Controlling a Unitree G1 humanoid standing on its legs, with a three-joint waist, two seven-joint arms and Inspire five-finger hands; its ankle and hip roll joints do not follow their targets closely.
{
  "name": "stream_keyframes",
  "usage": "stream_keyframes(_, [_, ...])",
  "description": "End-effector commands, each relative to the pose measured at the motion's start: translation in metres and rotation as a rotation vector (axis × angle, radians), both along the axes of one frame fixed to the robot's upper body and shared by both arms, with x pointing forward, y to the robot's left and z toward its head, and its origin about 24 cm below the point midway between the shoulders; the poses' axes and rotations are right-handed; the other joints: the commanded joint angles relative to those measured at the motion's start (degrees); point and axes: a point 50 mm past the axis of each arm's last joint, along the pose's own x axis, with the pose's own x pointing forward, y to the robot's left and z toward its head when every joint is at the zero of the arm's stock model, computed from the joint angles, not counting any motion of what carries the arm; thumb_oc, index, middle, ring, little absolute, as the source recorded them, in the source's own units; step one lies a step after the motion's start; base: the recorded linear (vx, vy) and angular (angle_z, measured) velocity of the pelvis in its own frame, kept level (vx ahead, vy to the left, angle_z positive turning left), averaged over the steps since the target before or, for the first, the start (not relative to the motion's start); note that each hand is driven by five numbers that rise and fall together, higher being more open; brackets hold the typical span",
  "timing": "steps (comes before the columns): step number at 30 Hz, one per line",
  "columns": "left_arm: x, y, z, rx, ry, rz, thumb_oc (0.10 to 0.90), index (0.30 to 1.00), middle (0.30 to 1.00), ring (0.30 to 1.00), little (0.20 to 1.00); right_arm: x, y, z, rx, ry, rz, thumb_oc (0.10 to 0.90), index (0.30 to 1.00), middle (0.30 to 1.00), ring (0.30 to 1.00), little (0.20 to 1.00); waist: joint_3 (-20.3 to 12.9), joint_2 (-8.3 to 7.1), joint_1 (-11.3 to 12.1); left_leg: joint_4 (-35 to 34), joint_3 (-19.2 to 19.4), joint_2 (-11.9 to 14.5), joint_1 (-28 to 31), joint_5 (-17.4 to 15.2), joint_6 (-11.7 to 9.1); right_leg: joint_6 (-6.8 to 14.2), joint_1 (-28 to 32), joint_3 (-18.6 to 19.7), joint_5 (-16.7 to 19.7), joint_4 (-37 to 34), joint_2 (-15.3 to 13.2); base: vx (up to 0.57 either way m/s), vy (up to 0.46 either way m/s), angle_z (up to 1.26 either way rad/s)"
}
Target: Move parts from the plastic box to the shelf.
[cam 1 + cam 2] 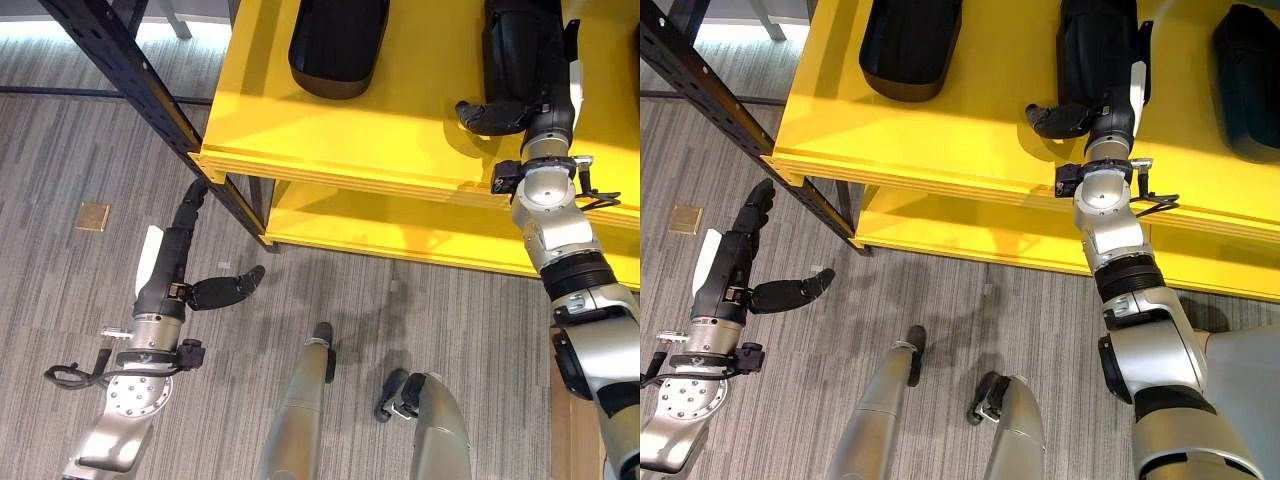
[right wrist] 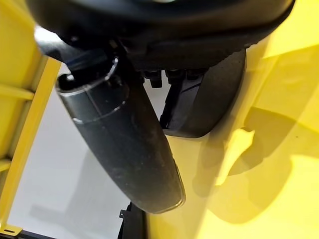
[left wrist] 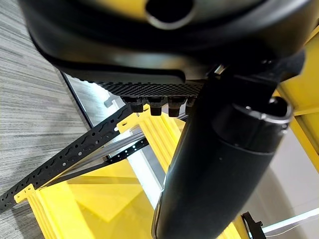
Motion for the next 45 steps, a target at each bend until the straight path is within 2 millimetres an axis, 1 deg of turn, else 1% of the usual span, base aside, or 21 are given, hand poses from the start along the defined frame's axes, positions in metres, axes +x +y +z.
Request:
stream_keyframes(1, [-0.008,-0.009,0.036,-0.021,-0.222,-0.061,0.9,1.0,1.0,1.0,1.0,-0.003,0.017,0.024,0.038,-0.118,0.075,0.9,1.0,1.0,1.0,1.0,-3.54,0.62,-0.07,-0.32,-1.81,0.82,1.19,-6.07,0.6,3.13,-0.68,4.02,5.46,-6.13,0.85,0.0,0.0,0.0])
stream_keyframes(11, [-0.008,-0.009,0.036,-0.026,-0.222,-0.056,0.9,1.0,1.0,1.0,1.0,-0.002,0.019,0.021,0.054,-0.112,0.079,0.9,1.0,1.0,1.0,1.0,-3.62,0.52,-0.19,-0.36,-1.82,0.84,1.16,-6.05,0.61,3.05,-0.73,4.16,5.48,-6.13,0.95,0.0,0.0,0.0])
stream_keyframes(17, [-0.008,-0.009,0.036,-0.023,-0.225,-0.051,0.9,1.0,1.0,1.0,1.0,-0.003,0.019,0.021,0.014,-0.11,0.071,0.9,1.0,1.0,1.0,1.0,-3.67,0.49,-0.34,-0.37,-1.86,0.87,1.17,-6.13,0.64,3.16,-0.79,4.25,5.48,-6.13,1.02,0.0,0.0,0.0])
stream_keyframes(22, [-0.008,-0.008,0.036,-0.02,-0.227,-0.045,0.9,1.0,1.0,1.0,1.0,-0.009,0.021,0.036,-0.069,-0.162,0.06,0.9,1.0,1.0,1.0,1.0,-3.84,0.32,-0.54,-0.42,-1.78,0.98,1.18,-6.12,0.58,3.17,-0.93,4.31,5.46,-6.1,1.04,0.0,0.0,0.0])
stream_keyframes(28, [-0.008,-0.008,0.037,-0.016,-0.235,-0.048,0.9,1.0,1.0,1.0,1.0,-0.022,0.026,0.062,-0.175,-0.272,0.062,0.9,1.0,1.0,1.0,1.0,-4.04,-0.1,-0.8,-0.53,-1.81,1.0,1.25,-6.09,0.58,3.2,-0.91,4.2,5.44,-6.12,1.1,0.0,0.0,0.0])
stream_keyframes(29, [-0.008,-0.008,0.038,-0.011,-0.239,-0.049,0.9,1.0,1.0,1.0,1.0,-0.027,0.029,0.071,-0.2,-0.311,0.068,0.9,1.0,1.0,1.0,1.0,-4.07,-0.21,-0.98,-0.51,-1.8,1.04,1.22,-6.08,0.54,3.16,-0.89,4.23,5.45,-6.18,1.14,0.0,0.0,0.0])
stream_keyframes(34, [-0.009,-0.007,0.038,-0.011,-0.241,-0.043,0.9,1.0,1.0,1.0,1.0,-0.035,0.03,0.078,-0.225,-0.356,0.069,0.9,1.0,1.0,1.0,1.0,-4.17,-0.46,-1.17,-0.8,-1.87,1.13,1.41,-6.05,0.51,3.13,-0.78,4.21,5.41,-6.26,1.23,0.0,0.0,0.0])
stream_keyframes(35, [-0.009,-0.007,0.038,-0.009,-0.242,-0.039,0.9,1.0,1.0,1.0,1.0,-0.041,0.033,0.083,-0.235,-0.395,0.075,0.9,1.0,1.0,1.0,1.0,-4.21,-0.58,-1.31,-0.85,-1.9,1.2,1.39,-6.02,0.48,3.13,-0.81,4.2,5.41,-6.25,1.27,0.0,0.0,0.0])
stream_keyframes(42, [-0.009,-0.008,0.039,-0.001,-0.25,-0.038,0.9,1.0,1.0,1.0,1.0,-0.054,0.039,0.095,-0.289,-0.483,0.075,0.9,1.0,1.0,1.0,1.0,-4.37,-0.89,-1.63,-0.85,-2.02,1.21,1.4,-6.09,0.42,3.12,-0.92,4.16,5.24,-6.21,1.34,0.0,0.0,0.0])
stream_keyframes(43, [-0.009,-0.009,0.039,0.004,-0.254,-0.038,0.9,1.0,1.0,1.0,1.0,-0.062,0.043,0.101,-0.321,-0.532,0.075,0.9,1.0,1.0,1.0,1.0,-4.38,-0.91,-1.79,-0.8,-2.03,1.24,1.42,-6.08,0.42,3.1,-1.02,4.24,5.26,-6.07,1.38,0.0,0.0,0.0])
stream_keyframes(45, [-0.009,-0.009,0.039,0.006,-0.252,-0.038,0.9,1.0,1.0,1.0,1.0,-0.064,0.044,0.102,-0.327,-0.545,0.071,0.9,1.0,1.0,1.0,1.0,-4.36,-0.98,-1.82,-0.75,-2.04,1.19,1.44,-6.08,0.41,3.06,-0.99,4.29,5.29,-6.06,1.43,0.0,0.0,0.0])
